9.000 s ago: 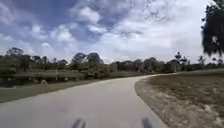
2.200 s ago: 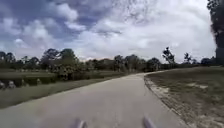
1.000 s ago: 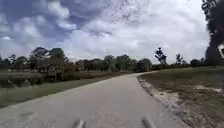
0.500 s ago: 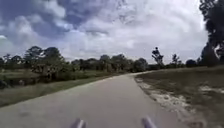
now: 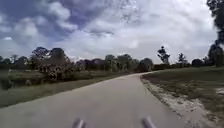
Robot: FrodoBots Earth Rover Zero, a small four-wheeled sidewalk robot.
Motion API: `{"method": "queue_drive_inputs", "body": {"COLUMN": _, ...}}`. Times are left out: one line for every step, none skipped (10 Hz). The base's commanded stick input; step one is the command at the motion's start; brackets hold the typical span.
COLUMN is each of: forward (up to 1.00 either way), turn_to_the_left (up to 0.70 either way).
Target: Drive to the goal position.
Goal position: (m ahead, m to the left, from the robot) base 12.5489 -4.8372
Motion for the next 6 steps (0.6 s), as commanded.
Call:
{"method": "queue_drive_inputs", "body": {"forward": 0.69, "turn_to_the_left": 0.03}}
{"method": "queue_drive_inputs", "body": {"forward": 0.69, "turn_to_the_left": 0.08}}
{"method": "queue_drive_inputs", "body": {"forward": 0.69, "turn_to_the_left": 0.24}}
{"method": "queue_drive_inputs", "body": {"forward": 0.69, "turn_to_the_left": 0.27}}
{"method": "queue_drive_inputs", "body": {"forward": 0.69, "turn_to_the_left": 0.1}}
{"method": "queue_drive_inputs", "body": {"forward": 0.69, "turn_to_the_left": 0.04}}
